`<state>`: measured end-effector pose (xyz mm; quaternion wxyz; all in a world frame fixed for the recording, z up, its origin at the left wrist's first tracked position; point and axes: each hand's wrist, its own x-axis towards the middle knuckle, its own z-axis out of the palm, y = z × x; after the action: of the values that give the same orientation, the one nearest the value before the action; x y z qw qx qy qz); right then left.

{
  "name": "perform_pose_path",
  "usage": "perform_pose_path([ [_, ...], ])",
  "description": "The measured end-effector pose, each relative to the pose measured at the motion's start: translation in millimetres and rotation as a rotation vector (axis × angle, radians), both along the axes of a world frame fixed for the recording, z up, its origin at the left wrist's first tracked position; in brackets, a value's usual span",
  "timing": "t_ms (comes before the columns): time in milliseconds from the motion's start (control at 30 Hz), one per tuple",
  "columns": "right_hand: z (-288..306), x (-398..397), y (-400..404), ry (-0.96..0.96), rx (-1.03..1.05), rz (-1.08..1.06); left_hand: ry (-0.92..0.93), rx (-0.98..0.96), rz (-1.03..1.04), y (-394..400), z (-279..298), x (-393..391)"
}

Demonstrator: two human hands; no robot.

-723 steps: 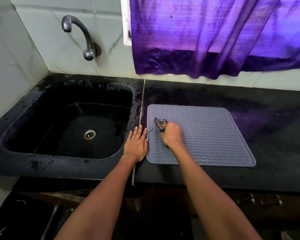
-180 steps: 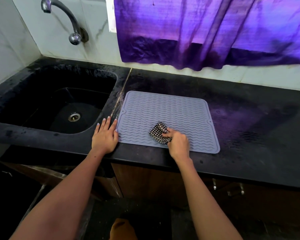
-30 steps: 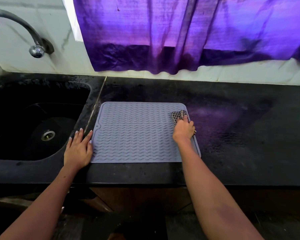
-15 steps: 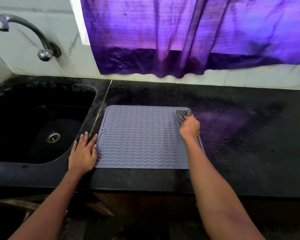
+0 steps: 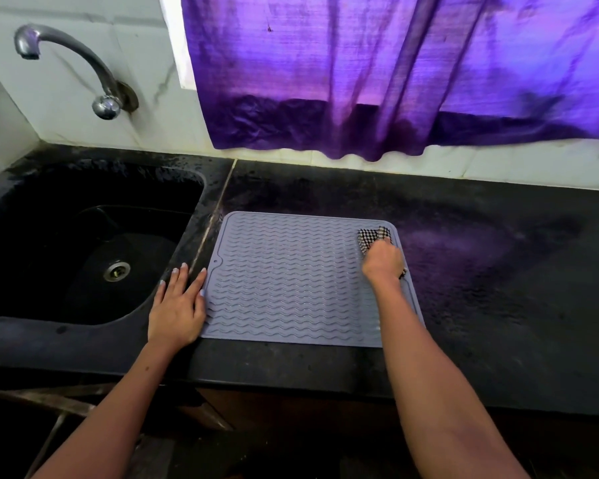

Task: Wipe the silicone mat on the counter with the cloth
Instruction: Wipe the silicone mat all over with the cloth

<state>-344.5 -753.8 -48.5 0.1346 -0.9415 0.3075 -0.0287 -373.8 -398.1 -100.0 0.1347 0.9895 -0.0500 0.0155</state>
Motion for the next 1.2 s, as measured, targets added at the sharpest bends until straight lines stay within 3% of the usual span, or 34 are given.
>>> perform_pose_path([
  [167, 5, 7, 21, -0.065, 0.025, -0.009, 0.011, -0.015, -0.005, 1, 1, 0],
  [567, -16, 14, 37, 0.089, -0.145, 0.107, 0.018, 0.007, -0.013, 0, 2, -1],
  [667, -1, 22, 33, 0.042, -0.001, 0.012, 0.027, 0.006, -0.019, 0, 4, -1],
  [800, 21, 33, 39, -0.161, 0.23, -0.192, 0.026, -0.003, -0.03, 1, 5, -2],
  [900, 16, 31, 70, -0.22, 0.134, -0.103, 0.028, -0.003, -0.032, 2, 5, -1],
  [1200, -20, 26, 101, 0.05, -0.174, 0.15, 0.045, 0.0, -0.036, 3, 2, 0],
])
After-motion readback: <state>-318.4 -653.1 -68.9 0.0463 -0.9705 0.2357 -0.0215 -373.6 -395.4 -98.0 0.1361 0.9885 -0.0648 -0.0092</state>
